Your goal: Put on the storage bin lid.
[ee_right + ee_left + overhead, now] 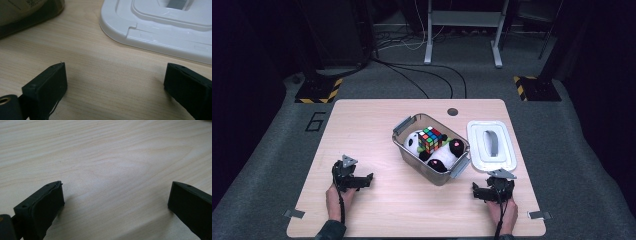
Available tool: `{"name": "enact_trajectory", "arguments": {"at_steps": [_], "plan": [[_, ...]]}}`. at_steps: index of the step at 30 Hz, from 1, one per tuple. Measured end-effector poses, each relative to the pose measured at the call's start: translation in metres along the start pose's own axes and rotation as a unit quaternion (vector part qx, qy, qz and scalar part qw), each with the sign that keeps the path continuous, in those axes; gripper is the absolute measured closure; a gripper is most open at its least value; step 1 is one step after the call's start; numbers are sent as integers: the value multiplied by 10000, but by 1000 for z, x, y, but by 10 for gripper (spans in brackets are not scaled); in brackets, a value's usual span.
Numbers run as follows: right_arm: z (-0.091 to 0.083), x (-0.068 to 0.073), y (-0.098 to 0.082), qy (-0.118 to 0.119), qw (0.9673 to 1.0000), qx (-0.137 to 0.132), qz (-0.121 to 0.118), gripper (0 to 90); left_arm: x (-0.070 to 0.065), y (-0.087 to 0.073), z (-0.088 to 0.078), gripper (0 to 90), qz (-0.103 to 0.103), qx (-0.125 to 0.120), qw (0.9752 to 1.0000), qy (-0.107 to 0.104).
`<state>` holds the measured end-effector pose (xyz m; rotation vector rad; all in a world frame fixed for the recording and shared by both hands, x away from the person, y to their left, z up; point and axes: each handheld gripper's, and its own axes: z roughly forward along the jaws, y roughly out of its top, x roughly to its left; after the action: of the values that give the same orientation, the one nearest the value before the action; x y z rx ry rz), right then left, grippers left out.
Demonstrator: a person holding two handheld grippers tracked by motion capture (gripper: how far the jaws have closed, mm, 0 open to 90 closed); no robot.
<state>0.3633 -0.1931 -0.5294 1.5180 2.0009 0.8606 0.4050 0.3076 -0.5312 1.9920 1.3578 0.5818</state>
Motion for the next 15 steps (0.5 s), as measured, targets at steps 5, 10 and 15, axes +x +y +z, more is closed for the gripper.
{"name": "enact_trajectory", "arguments": {"at_steps": [5,10,15], "plan": [[-1,0,0,6,10000,-6,-22,45,1,0,0,4,-3,-9,10000,-20],[-1,0,-1,18,10000,-3,-17,47,0,1,1,1,-61,0,10000,31],[-1,-5,3,218,9997,76,34,31,-1,3,3,1,-92,2,9999,74]]}}
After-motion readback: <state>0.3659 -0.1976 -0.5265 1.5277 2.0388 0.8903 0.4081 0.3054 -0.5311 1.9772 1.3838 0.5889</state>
